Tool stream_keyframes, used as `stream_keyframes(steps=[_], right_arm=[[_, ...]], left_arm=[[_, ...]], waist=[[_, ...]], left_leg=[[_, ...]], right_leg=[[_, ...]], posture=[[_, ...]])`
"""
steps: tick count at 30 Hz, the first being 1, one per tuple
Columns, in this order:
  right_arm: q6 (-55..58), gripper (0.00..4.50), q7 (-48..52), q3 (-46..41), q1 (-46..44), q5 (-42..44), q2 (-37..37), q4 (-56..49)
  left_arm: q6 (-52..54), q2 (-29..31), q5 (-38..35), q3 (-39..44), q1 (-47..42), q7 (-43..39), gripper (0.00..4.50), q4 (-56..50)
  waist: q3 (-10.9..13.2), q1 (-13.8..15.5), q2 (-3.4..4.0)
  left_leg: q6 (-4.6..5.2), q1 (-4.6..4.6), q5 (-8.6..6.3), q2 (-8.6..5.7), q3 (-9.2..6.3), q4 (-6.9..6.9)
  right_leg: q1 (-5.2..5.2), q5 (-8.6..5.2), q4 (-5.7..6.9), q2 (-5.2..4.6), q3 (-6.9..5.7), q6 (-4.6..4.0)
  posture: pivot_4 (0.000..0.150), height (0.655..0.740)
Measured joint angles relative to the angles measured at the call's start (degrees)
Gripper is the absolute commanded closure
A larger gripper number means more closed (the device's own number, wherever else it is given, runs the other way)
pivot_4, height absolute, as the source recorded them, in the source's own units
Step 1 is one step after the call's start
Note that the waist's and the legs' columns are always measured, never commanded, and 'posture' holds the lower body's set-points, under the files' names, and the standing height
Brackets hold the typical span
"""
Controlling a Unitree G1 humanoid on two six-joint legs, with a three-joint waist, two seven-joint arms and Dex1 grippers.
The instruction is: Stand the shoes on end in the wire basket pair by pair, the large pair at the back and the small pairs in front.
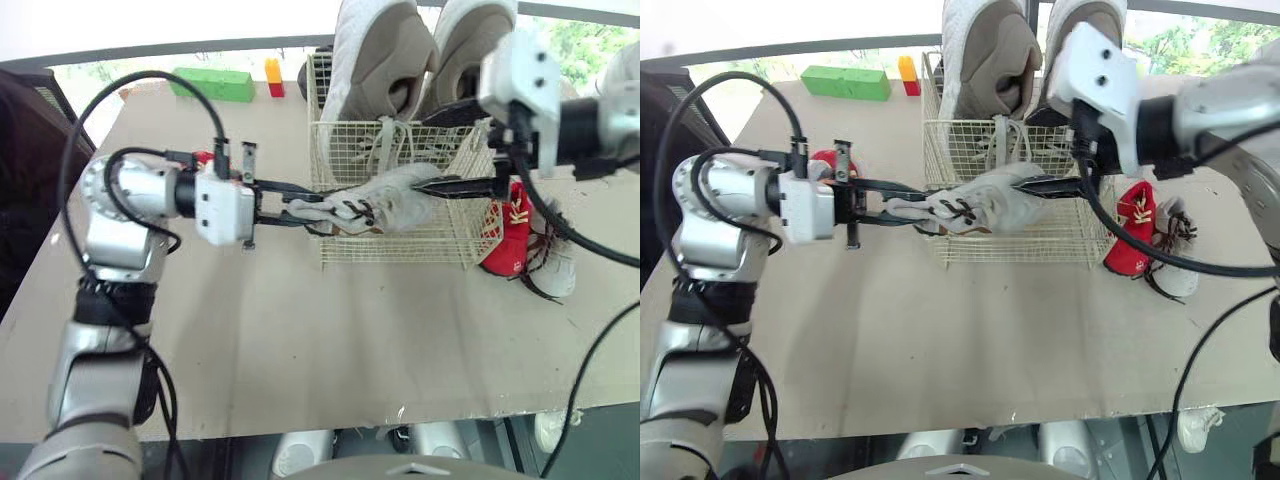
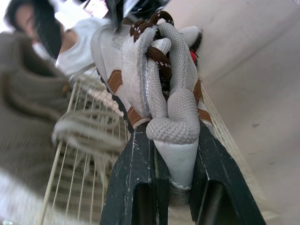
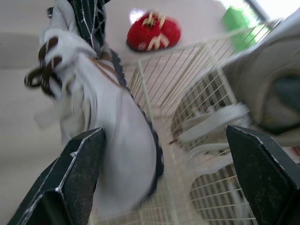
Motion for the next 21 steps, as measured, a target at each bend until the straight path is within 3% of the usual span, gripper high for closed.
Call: stream_keyframes(steps=[4,10,18,21], right_arm=[[0.5,1.76,6.6,7.2,-3.7,-6.1,0.1,3.3],[0.4,4.41,9.6,7.6,-2.4,-8.9,0.5,4.3],[7.2,4.47,9.0,0.4,1.4,-6.3,2.0,3.1],[12.6,4.47,6.8,-6.5,3.3,-2.6,4.0,3.2]], left_arm=[[-9.7,-3.6,1.5,-2.2,-4.1,-2.6,4.27,9.1],[-13.8,-5.1,2.2,-3.0,-6.7,-2.8,4.27,13.5],[-16.0,-5.3,2.3,-3.1,-8.0,-2.7,4.27,13.6],[-9.3,-5.2,0.8,-2.3,-7.6,0.6,4.27,12.1]], waist=[[0.0,0.0,0.01],[0.0,0.1,0.02],[0.0,0.1,0.02],[0.0,0.1,0.02]], left_leg=[[-0.02,-0.93,0.01,0.02,-0.05,0.48],[-0.01,-1.21,0.0,0.0,-0.13,0.81],[0.0,-1.16,0.0,0.0,-0.16,0.85],[0.0,-1.16,0.0,0.0,-0.16,0.86]], right_leg=[[-0.97,0.01,0.34,0.04,-0.17,0.02],[-1.08,0.09,0.41,0.0,-0.48,0.15],[-1.02,0.11,0.46,0.0,-0.51,0.17],[-1.02,0.11,0.49,0.0,-0.5,0.17]], posture=[[0.15,0.74],[0.15,0.74],[0.15,0.74],[0.15,0.74]])
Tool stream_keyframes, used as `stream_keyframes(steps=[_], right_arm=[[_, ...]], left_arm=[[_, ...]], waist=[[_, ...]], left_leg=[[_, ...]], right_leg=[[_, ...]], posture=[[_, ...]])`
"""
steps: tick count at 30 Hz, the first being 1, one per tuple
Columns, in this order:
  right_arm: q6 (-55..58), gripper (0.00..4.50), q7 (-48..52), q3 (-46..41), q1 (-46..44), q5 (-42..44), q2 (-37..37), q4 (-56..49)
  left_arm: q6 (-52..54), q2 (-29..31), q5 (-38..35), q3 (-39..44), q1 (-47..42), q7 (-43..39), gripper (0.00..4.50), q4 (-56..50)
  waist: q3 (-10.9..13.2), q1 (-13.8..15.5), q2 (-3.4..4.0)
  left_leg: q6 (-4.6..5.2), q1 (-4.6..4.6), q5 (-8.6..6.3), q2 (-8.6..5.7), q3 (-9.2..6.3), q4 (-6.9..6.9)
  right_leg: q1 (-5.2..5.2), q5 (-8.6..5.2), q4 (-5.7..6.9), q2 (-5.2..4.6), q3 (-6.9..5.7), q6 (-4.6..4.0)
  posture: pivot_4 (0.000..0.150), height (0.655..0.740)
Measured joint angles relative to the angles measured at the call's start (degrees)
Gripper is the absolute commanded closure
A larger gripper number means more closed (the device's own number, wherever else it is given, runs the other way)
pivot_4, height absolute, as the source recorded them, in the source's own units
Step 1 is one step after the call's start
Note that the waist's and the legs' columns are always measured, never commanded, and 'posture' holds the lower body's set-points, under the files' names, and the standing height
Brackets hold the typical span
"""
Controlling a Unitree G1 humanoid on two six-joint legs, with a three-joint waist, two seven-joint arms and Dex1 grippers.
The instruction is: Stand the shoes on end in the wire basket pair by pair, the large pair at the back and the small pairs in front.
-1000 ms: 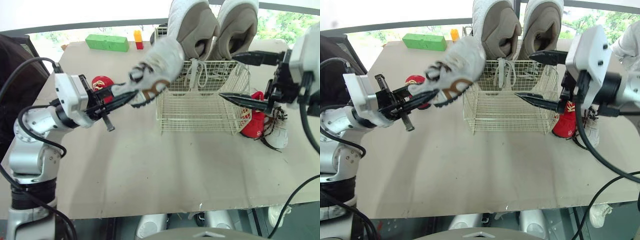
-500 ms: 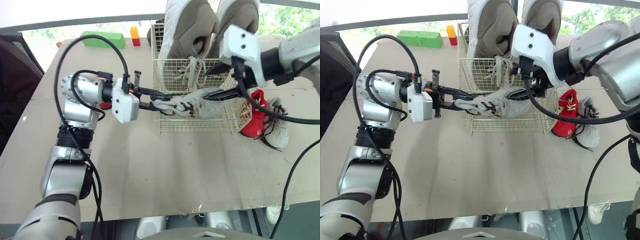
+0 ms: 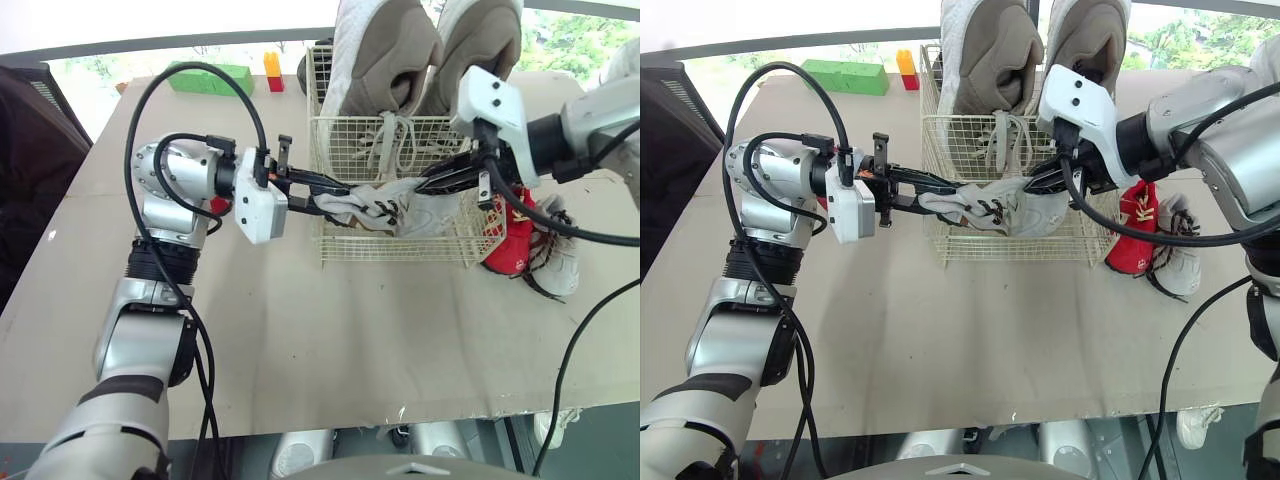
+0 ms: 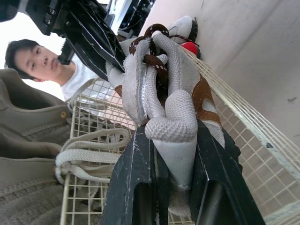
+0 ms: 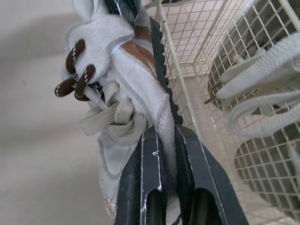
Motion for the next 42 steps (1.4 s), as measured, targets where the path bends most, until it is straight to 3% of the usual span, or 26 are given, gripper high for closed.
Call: stream_keyframes(steps=[2,3,8,11,14,18,22,30,34,38,42], right_arm=[[1.4,4.47,-0.9,-2.4,0.0,1.3,0.2,0.1],[4.7,4.47,-3.2,-8.0,0.1,3.6,2.4,0.1],[10.1,4.5,-11.8,-21.3,1.7,8.9,10.4,-0.4],[11.6,4.5,-16.6,-25.4,4.8,10.6,13.1,-2.6],[14.7,4.5,-19.2,-27.2,7.9,13.5,13.7,-5.5],[16.2,4.5,-19.9,-26.1,10.5,16.1,13.0,-7.5],[12.0,4.5,-19.0,-24.0,10.7,16.6,11.0,-7.9],[7.7,0.99,-8.5,-24.6,14.3,22.5,-1.7,-9.8],[4.5,0.99,-6.8,-22.5,11.9,20.5,-6.3,-10.1],[-0.2,0.99,-5.7,-12.8,3.4,15.7,-6.3,-9.2],[-4.5,0.99,-2.9,-3.0,1.1,8.6,-7.8,-8.5]], left_arm=[[3.9,0.0,-0.9,0.2,0.1,1.7,4.27,-1.2],[19.9,0.9,-5.7,0.9,2.1,7.7,4.27,-6.4],[53.2,2.1,-22.9,5.0,9.3,20.3,4.28,-20.2],[66.7,2.2,-32.9,8.3,14.5,27.4,4.28,-26.5],[70.7,2.1,-36.8,16.4,16.6,35.6,4.3,-26.6],[69.0,3.2,-34.0,17.0,16.7,33.4,4.3,-29.0],[59.6,3.4,-25.5,12.7,15.9,25.7,4.3,-28.7],[35.8,4.4,-13.1,8.6,13.5,9.6,4.31,-25.9],[26.4,4.4,-9.4,6.1,11.0,2.6,4.31,-21.9],[18.1,2.8,-7.1,1.8,6.6,-4.4,4.31,-16.0],[14.5,1.4,-6.9,1.7,3.7,-6.5,4.31,-12.4]], waist=[[0.0,0.0,0.0],[0.0,-0.2,0.01],[0.0,-0.7,0.01],[0.0,-1.1,0.01],[0.0,-1.4,-0.04],[0.0,-1.3,0.05],[0.0,-1.1,0.05],[0.0,-1.1,0.06],[0.0,-1.4,0.06],[0.0,-1.5,0.08],[0.0,-1.3,0.07]], left_leg=[[0.0,0.01,0.0,-0.01,0.0,0.0],[0.0,0.02,0.0,0.0,0.0,0.0],[0.0,0.22,0.0,0.0,0.01,-0.02],[-0.01,0.29,0.01,-0.01,0.02,0.01],[-0.1,0.35,0.06,0.01,0.02,0.02],[-0.1,0.41,0.06,-0.07,0.15,0.01],[-0.1,0.41,0.07,-0.16,0.15,0.01],[-0.07,0.4,0.05,-0.1,0.19,-0.06],[-0.05,0.5,0.04,-0.09,0.29,-0.04],[-0.04,0.53,0.04,-0.03,0.36,-0.02],[0.0,0.42,0.01,-0.04,0.33,0.03]], right_leg=[[-0.01,0.0,0.04,0.0,0.03,0.0],[-0.01,0.0,0.07,0.02,0.04,0.0],[0.03,-0.01,0.41,-0.01,0.33,0.01],[0.03,-0.01,0.56,-0.04,0.35,0.0],[0.04,-0.01,0.6,0.0,0.36,-0.02],[0.07,-0.01,0.66,-0.06,0.47,-0.02],[0.12,-0.01,0.56,-0.13,0.44,-0.01],[0.13,-0.01,0.45,-0.15,0.43,-0.01],[0.21,-0.01,0.48,-0.14,0.49,-0.01],[0.18,-0.02,0.54,-0.08,0.54,-0.01],[0.14,-0.02,0.47,-0.09,0.48,0.0]], posture=[[0.15,0.74],[0.15,0.74],[0.15,0.74],[0.15,0.74],[0.15,0.74],[0.15,0.74],[0.15,0.74],[0.15,0.74],[0.15,0.74],[0.15,0.74],[0.15,0.74]])
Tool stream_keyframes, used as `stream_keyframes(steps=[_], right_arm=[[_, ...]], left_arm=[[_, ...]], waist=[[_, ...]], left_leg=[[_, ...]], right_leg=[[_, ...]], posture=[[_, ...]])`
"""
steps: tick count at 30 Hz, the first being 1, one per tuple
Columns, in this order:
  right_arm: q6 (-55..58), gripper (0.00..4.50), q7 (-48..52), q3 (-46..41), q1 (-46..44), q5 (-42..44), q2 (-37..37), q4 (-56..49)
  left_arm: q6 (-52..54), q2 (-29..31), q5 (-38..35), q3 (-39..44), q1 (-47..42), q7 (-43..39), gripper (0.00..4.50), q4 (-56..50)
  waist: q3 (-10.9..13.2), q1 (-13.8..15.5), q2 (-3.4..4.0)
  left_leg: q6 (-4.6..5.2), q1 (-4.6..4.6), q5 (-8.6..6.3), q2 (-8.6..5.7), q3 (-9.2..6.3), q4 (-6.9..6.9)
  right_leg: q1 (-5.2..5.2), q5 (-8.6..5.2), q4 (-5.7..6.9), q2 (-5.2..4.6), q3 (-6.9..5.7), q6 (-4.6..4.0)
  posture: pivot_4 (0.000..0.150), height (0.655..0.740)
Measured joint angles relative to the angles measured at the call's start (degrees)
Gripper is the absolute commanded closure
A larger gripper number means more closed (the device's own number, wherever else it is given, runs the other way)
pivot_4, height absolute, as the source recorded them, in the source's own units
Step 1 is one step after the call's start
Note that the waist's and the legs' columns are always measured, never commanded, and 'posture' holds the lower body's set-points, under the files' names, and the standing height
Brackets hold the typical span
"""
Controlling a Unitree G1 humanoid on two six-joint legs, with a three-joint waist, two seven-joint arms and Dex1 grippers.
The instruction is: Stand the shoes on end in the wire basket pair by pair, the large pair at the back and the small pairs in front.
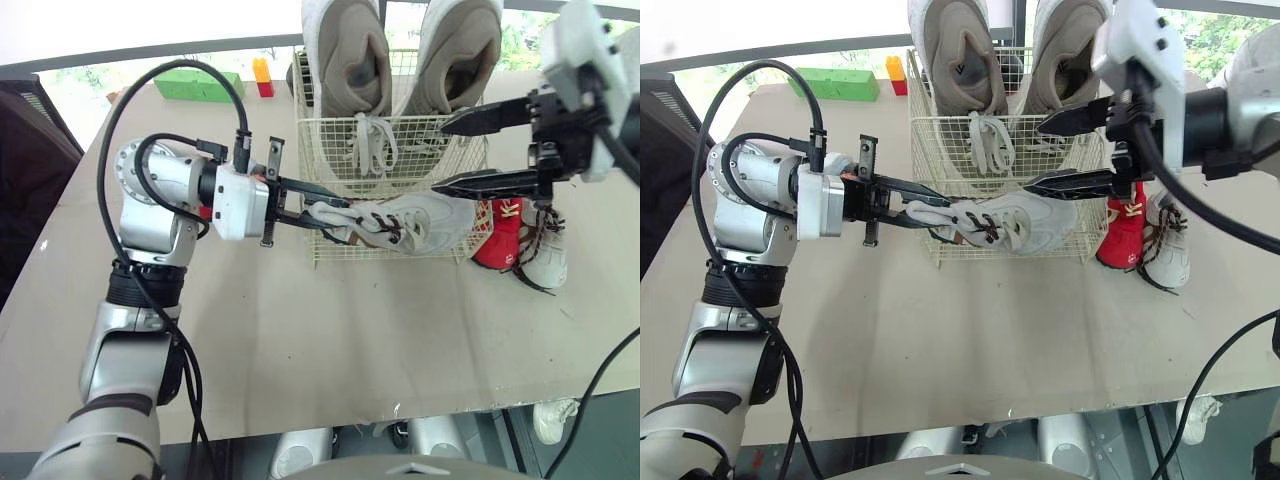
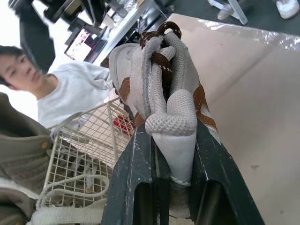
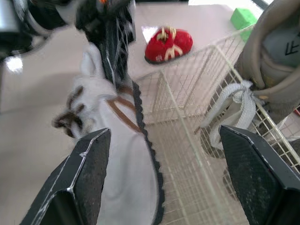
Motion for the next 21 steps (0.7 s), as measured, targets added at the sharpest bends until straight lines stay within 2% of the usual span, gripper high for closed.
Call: stream_keyframes(steps=[3,8,11,13,16,18,19,21], right_arm=[[-1.8,0.99,4.5,4.5,0.0,-2.3,-0.4,0.0],[-2.1,0.99,8.3,7.0,0.0,-3.3,-0.3,0.1],[-3.2,1.81,9.4,8.9,0.4,-5.6,-0.2,0.8],[-2.4,2.74,9.8,8.3,0.4,-5.4,-0.1,1.5],[-1.2,3.8,10.0,8.0,0.4,-5.2,0.6,3.0],[-0.5,4.17,10.0,7.7,0.4,-5.3,1.2,3.8],[-0.4,4.2,9.9,7.5,0.4,-5.3,1.4,4.0],[1.0,4.21,9.5,6.9,0.5,-4.8,2.2,4.2]], left_arm=[[-2.7,-0.4,1.0,-1.2,-1.5,-0.1,4.31,1.8],[-5.6,-0.7,1.1,-1.7,-2.9,-0.1,4.31,3.5],[-7.3,-1.0,1.3,-1.7,-5.2,0.0,4.31,3.4],[-8.6,-1.9,1.9,-1.8,-5.5,0.0,4.31,3.5],[-10.1,-2.5,2.6,-2.0,-5.7,0.0,4.31,4.0],[-10.7,-2.6,3.0,-2.0,-6.0,0.1,4.31,4.3],[-10.7,-2.6,3.0,-2.0,-6.0,0.1,4.31,4.4],[-4.9,-1.7,1.8,-2.0,-5.7,0.7,3.27,2.9]], waist=[[0.0,0.2,0.0],[0.0,0.0,0.0],[0.0,0.0,0.0],[0.0,0.1,0.0],[0.0,0.0,0.0],[0.0,0.0,0.0],[0.0,0.0,0.0],[0.0,-0.1,0.0]], left_leg=[[0.04,-0.04,-0.03,-0.01,-0.01,0.01],[0.05,-0.04,-0.03,0.01,-0.04,0.01],[0.05,-0.03,-0.03,0.0,-0.03,0.01],[0.05,-0.03,-0.03,0.0,-0.03,0.01],[0.04,-0.03,-0.03,0.0,-0.03,0.02],[0.04,-0.02,-0.03,0.0,-0.03,0.02],[0.04,-0.02,-0.03,0.0,-0.03,0.01],[0.05,-0.03,-0.03,0.0,-0.03,0.01]], right_leg=[[0.0,0.0,-0.07,-0.01,-0.04,0.01],[0.0,0.0,-0.08,0.01,-0.06,0.01],[0.0,0.0,-0.06,0.0,-0.06,0.01],[0.0,0.0,-0.07,0.0,-0.07,0.01],[0.0,0.0,-0.05,0.01,-0.06,0.01],[-0.01,0.0,-0.03,0.01,-0.05,0.01],[-0.02,0.0,-0.03,0.01,-0.05,0.01],[-0.02,0.0,-0.02,0.03,-0.05,0.01]], posture=[[0.15,0.74],[0.15,0.74],[0.15,0.74],[0.15,0.74],[0.15,0.74],[0.15,0.74],[0.15,0.74],[0.15,0.74]])
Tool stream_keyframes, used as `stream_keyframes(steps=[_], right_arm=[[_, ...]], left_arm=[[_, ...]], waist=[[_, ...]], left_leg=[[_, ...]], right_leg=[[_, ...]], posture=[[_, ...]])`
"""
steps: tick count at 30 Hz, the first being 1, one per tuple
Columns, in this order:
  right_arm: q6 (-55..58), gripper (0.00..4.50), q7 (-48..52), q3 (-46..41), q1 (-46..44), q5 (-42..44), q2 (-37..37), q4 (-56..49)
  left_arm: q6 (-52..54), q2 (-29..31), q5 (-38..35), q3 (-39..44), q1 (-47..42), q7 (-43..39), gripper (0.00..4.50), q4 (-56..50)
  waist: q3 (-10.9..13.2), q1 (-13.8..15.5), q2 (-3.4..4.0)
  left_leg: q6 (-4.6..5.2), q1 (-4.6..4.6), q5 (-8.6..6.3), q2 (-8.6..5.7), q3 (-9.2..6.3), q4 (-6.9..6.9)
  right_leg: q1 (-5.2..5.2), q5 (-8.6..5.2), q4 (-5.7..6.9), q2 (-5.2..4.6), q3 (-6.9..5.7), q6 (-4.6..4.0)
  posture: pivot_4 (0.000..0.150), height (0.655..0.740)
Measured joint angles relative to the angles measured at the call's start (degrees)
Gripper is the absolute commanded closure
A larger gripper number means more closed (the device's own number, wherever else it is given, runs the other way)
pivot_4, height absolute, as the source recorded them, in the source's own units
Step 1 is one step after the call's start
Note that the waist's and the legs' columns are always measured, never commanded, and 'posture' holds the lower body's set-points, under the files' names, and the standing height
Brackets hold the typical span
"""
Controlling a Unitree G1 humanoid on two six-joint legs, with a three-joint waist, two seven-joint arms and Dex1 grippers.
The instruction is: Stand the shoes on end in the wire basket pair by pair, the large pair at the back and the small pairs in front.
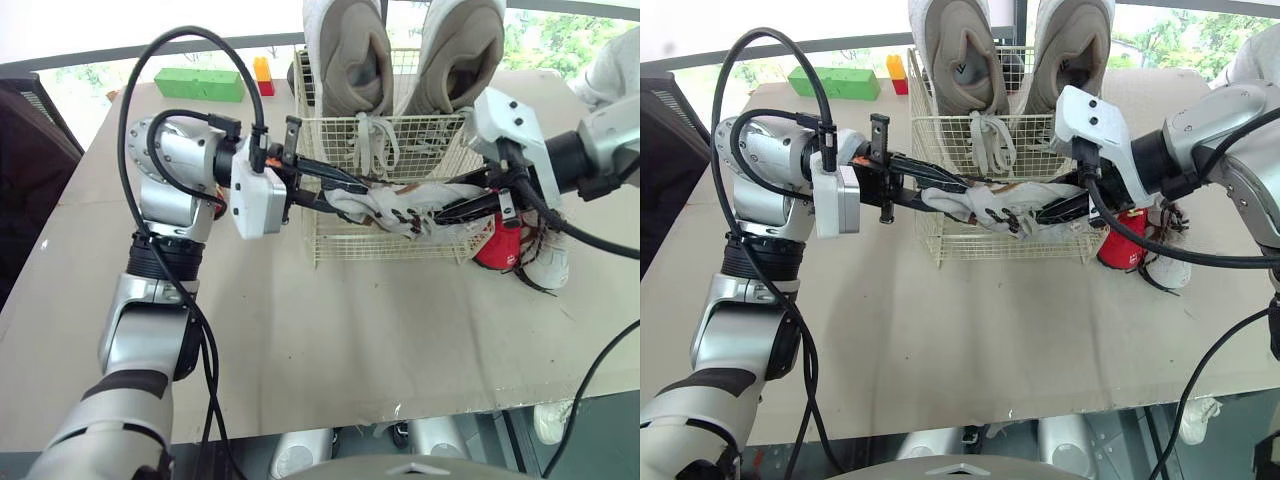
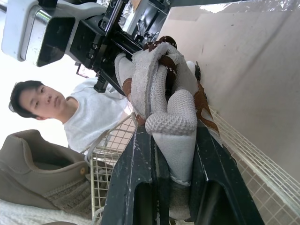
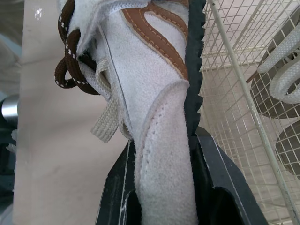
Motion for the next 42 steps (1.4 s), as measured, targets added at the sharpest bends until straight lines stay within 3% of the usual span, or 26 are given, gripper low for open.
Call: stream_keyframes(steps=[1,5,8,12,14,18,20,25,31,40,42], right_arm=[[0.3,4.21,-0.2,-0.9,0.3,0.4,0.2,0.1],[3.7,4.24,-2.2,-6.9,1.2,4.0,1.7,0.9],[7.9,4.24,-5.4,-12.8,3.5,7.9,3.8,0.8],[13.2,4.25,-10.9,-20.4,7.0,13.9,8.0,0.1],[15.3,4.26,-14.9,-24.9,8.5,17.7,10.9,-2.1],[16.6,4.27,-19.7,-28.8,10.3,21.5,13.8,-4.0],[16.8,4.28,-25.7,-32.0,12.3,24.1,18.3,-5.3],[15.7,4.29,-33.6,-32.2,14.4,26.4,23.9,-6.2],[14.0,4.3,-40.6,-33.1,16.1,29.7,26.6,-7.3],[11.6,4.3,-47.3,-33.1,18.6,33.5,26.8,-9.7],[11.1,4.3,-48.5,-33.0,18.9,33.8,26.6,-9.8]], left_arm=[[3.7,0.5,-1.5,0.0,0.3,0.7,3.07,-1.0],[32.8,3.8,-13.1,2.6,3.2,12.6,1.02,-7.8],[50.7,6.6,-23.4,7.4,6.1,21.6,1.0,-13.0],[65.6,6.5,-36.5,15.0,12.4,35.2,1.0,-19.7],[70.8,4.4,-43.2,18.5,17.1,43.8,1.0,-23.4],[75.5,1.9,-51.0,20.8,21.6,52.5,1.0,-24.4],[78.3,-0.4,-58.9,21.9,28.1,57.3,1.0,-29.2],[79.1,-5.2,-63.7,18.4,29.6,62.0,1.0,-32.4],[78.3,-7.5,-62.5,16.5,27.7,62.8,1.0,-31.5],[75.5,-8.9,-52.6,14.5,25.7,58.2,4.49,-27.5],[74.7,-9.3,-50.8,14.0,25.1,57.0,4.5,-26.8]], waist=[[0.0,0.0,0.0],[0.0,0.0,0.0],[0.0,-0.2,0.0],[0.0,0.0,0.0],[0.0,0.1,0.0],[0.0,0.4,-0.02],[-0.1,0.2,-0.02],[-0.1,0.3,-0.03],[-0.1,0.2,-0.02],[-0.1,0.0,-0.02],[-0.1,0.0,-0.02]], left_leg=[[0.0,0.0,0.0,0.0,0.0,0.0],[0.01,0.01,-0.01,0.0,-0.07,0.01],[0.0,0.03,0.0,0.02,-0.11,0.0],[-0.02,0.04,0.01,0.02,-0.13,0.01],[-0.03,0.06,0.01,0.01,-0.14,0.02],[-0.04,0.06,0.02,-0.03,-0.14,0.05],[-0.05,0.15,0.02,-0.04,-0.08,0.03],[-0.08,0.17,0.04,-0.06,-0.1,0.04],[-0.08,0.19,0.05,-0.09,-0.06,0.04],[-0.07,0.21,0.05,-0.09,0.0,0.02],[-0.07,0.21,0.05,-0.09,0.02,0.02]], right_leg=[[0.0,0.0,0.0,0.0,0.01,0.0],[0.0,-0.01,0.06,0.01,-0.01,0.02],[0.0,-0.01,0.11,0.03,0.0,0.01],[0.0,-0.01,0.14,-0.01,0.02,0.01],[0.01,-0.01,0.14,-0.04,0.03,0.01],[0.03,0.0,0.17,-0.06,0.02,0.01],[0.11,0.0,0.15,-0.08,0.1,0.0],[0.12,0.0,0.23,-0.08,0.08,0.0],[0.15,0.0,0.23,-0.06,0.09,-0.01],[0.15,-0.01,0.23,-0.04,0.14,-0.01],[0.15,-0.01,0.21,-0.04,0.15,-0.01]], posture=[[0.15,0.74],[0.15,0.74],[0.15,0.74],[0.15,0.74],[0.15,0.74],[0.15,0.74],[0.15,0.74],[0.15,0.74],[0.15,0.74],[0.15,0.74],[0.15,0.74]])
